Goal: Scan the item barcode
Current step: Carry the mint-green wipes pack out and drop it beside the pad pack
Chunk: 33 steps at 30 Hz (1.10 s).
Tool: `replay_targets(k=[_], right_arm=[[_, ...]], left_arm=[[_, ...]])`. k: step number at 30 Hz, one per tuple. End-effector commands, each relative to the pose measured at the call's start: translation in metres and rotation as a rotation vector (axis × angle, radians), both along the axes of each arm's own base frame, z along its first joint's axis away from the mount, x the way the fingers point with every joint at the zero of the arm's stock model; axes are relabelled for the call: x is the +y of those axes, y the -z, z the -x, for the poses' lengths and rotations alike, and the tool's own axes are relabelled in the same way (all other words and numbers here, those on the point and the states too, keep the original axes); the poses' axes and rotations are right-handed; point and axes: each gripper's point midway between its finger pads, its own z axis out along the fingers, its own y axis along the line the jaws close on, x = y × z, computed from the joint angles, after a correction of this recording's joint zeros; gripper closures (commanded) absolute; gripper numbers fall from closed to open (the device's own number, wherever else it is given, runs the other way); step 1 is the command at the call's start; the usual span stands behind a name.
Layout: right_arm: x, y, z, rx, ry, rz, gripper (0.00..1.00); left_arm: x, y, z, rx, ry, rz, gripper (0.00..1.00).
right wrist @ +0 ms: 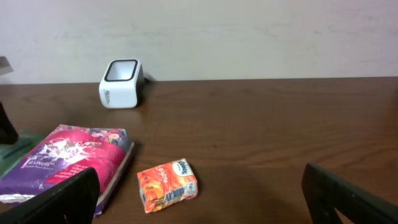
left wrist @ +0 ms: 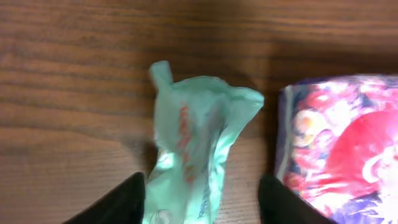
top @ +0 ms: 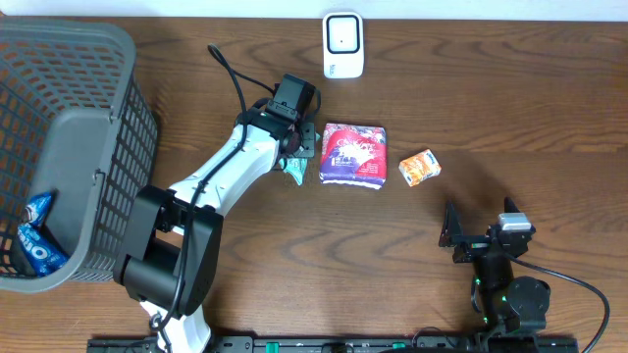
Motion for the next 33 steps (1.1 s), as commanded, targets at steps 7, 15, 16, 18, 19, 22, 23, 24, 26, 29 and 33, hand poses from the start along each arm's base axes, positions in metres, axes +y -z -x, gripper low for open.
replay_targets(k=[7, 15, 16, 18, 19, 22, 23, 24, 26, 29, 33], right_arm=[[0.0, 0.001, 0.0, 0.005, 0.004, -0.012, 0.01], [0.0, 0.001, 0.0, 0.005, 0.004, -0.012, 0.01], [0.0, 0.001, 0.0, 0.005, 0.004, -0.012, 0.01], [0.0, 0.001, 0.0, 0.005, 0.004, -0.012, 0.01], [0.0, 0.001, 0.0, 0.005, 0.004, -0.012, 0.01], [0.0, 0.001, 0.0, 0.005, 0.004, -0.012, 0.01], [0.0, 0.001, 0.0, 0.005, 0.004, -0.012, 0.01], [0.0, 0.001, 0.0, 0.005, 0.004, -0.012, 0.01], [0.0, 0.001, 0.0, 0.005, 0.004, -0.012, 0.01], [0.0, 0.001, 0.0, 0.005, 0.004, -0.012, 0.01], [0.0, 0.002, 0.0, 0.005, 0.004, -0.012, 0.01]], left_arm=[[-0.01, -0.063, -0.021, -0.139, 0.008, 0.089, 0.35], [0.08, -0.219, -0.043, -0.503, -0.205, 0.13, 0.34], [0.107, -0.234, -0.043, -0.547, -0.272, 0.102, 0.34], [0.176, -0.257, -0.034, -0.616, -0.451, 0.006, 0.31], [0.205, -0.262, -0.028, -0.626, -0.528, -0.041, 0.28], [0.292, -0.261, -0.001, -0.601, -0.762, -0.205, 0.22], [0.319, -0.255, 0.01, -0.57, -0.835, -0.26, 0.21], [0.343, -0.249, 0.022, -0.534, -0.896, -0.303, 0.21], [0.377, -0.232, 0.043, -0.448, -0.976, -0.34, 0.06], [0.417, -0.198, 0.082, -0.268, -1.076, -0.386, 0.05], [0.448, -0.15, 0.118, -0.071, -1.159, -0.391, 0.05]])
